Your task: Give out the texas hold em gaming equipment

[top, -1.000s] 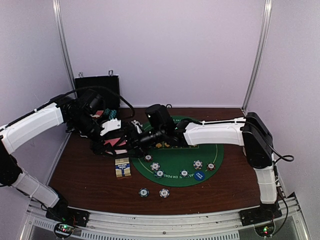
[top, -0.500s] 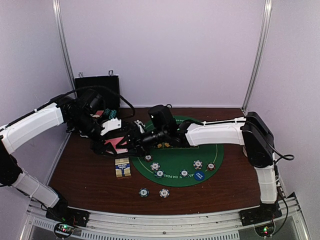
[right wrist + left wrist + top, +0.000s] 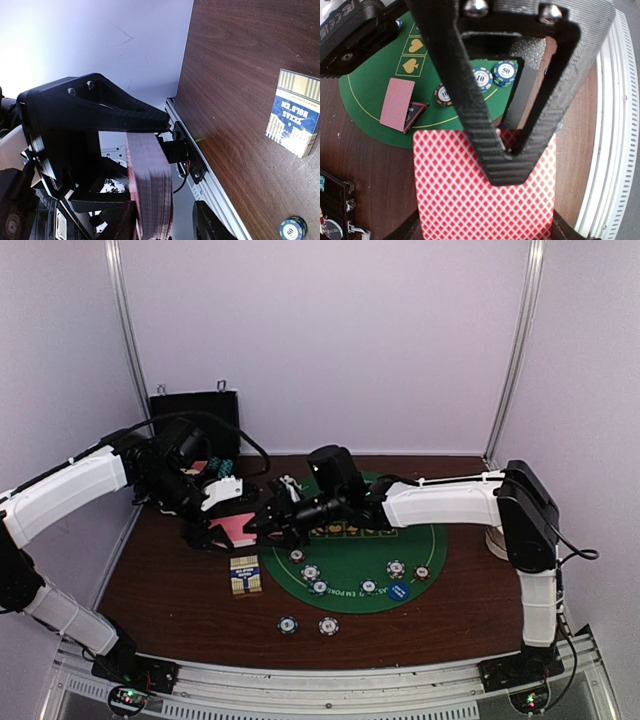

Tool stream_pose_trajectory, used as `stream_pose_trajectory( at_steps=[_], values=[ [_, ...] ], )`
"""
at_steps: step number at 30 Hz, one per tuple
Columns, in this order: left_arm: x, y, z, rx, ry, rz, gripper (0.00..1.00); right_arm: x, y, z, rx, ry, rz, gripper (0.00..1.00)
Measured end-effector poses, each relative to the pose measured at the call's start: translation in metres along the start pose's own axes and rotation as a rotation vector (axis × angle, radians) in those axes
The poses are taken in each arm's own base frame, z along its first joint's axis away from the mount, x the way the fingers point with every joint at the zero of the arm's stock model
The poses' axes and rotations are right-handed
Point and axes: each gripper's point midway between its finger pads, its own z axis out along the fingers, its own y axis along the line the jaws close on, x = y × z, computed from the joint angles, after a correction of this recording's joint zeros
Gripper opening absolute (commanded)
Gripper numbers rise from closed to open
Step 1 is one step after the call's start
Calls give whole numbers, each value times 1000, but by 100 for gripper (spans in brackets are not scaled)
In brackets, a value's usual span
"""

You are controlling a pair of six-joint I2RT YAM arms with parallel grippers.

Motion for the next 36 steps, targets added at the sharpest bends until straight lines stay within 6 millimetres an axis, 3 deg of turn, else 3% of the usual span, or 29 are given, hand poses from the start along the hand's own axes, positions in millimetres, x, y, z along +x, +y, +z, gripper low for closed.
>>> stream_pose_trajectory(
  at_steps=[2,9,24,36],
  values=[
    [0,0,0,0,1,0,0,0,1,-1,0,-1,-2,33],
    [1,0,-1,-1,2,0,0,0,-2,-2,24,-7,-2,60],
    [-1,-2,-3,0,-6,1,0,-1,4,25,-28,3,19,58],
    [-1,-2,-3,-1,-6,2,0,-4,1,20,-20,-9,-4,49]
  ],
)
